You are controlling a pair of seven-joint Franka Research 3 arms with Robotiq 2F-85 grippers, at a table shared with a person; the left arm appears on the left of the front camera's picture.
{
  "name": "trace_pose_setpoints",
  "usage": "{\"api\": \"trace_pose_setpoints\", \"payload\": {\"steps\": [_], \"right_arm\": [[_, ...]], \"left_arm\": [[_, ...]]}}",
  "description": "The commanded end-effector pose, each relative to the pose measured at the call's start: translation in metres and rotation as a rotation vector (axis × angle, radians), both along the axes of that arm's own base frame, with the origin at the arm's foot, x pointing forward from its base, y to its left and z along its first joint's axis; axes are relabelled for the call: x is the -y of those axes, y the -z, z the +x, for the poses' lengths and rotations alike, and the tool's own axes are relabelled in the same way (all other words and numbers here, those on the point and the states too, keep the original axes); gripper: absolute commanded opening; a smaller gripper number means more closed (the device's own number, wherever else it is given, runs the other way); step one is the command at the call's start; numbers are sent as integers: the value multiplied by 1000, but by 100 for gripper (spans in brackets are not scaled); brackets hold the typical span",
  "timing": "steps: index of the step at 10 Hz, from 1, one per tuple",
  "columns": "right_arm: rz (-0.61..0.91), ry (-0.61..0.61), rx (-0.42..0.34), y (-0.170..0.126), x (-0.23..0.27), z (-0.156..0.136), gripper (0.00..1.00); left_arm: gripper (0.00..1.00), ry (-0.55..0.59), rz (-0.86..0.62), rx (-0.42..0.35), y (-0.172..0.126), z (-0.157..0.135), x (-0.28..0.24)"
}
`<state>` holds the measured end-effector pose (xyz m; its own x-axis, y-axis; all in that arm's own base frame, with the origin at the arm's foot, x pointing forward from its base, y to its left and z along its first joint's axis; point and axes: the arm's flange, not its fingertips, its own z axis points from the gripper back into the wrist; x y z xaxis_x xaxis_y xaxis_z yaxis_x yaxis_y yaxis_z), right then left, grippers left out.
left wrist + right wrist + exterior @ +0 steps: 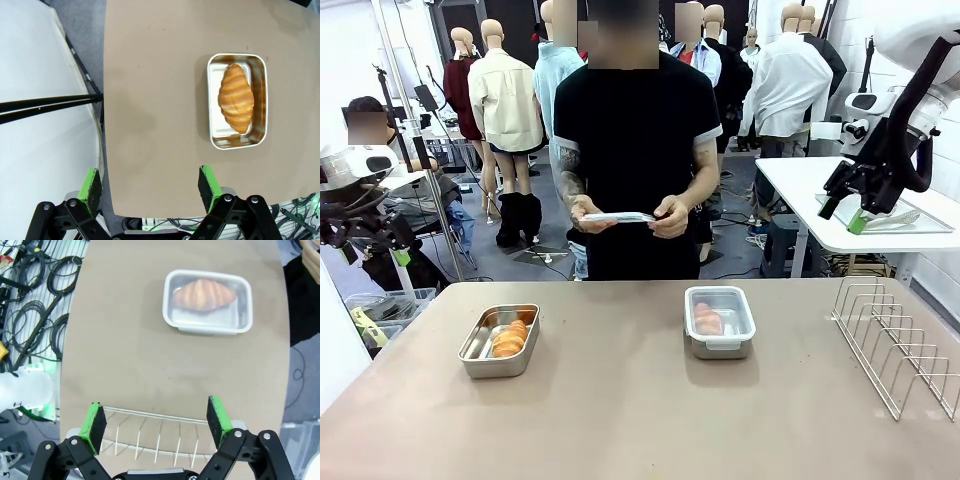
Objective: Place the bread in airtight containers.
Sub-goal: Release when the human grabs the Airtight Container lid.
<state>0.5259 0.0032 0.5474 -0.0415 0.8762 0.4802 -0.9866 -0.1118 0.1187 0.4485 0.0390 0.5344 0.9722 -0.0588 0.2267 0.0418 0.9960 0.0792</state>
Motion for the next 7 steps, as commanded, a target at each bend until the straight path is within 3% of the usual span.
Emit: {"api": "trace_pose_setpoints", "payload": {"steps": [1, 7], "right_arm": [[-4, 8, -4, -1, -3, 0, 100], [-4, 8, -4, -1, -3, 0, 100]], "left_arm": [[100, -20, 20, 6, -1, 0, -1], [100, -20, 20, 6, -1, 0, -1]]}}
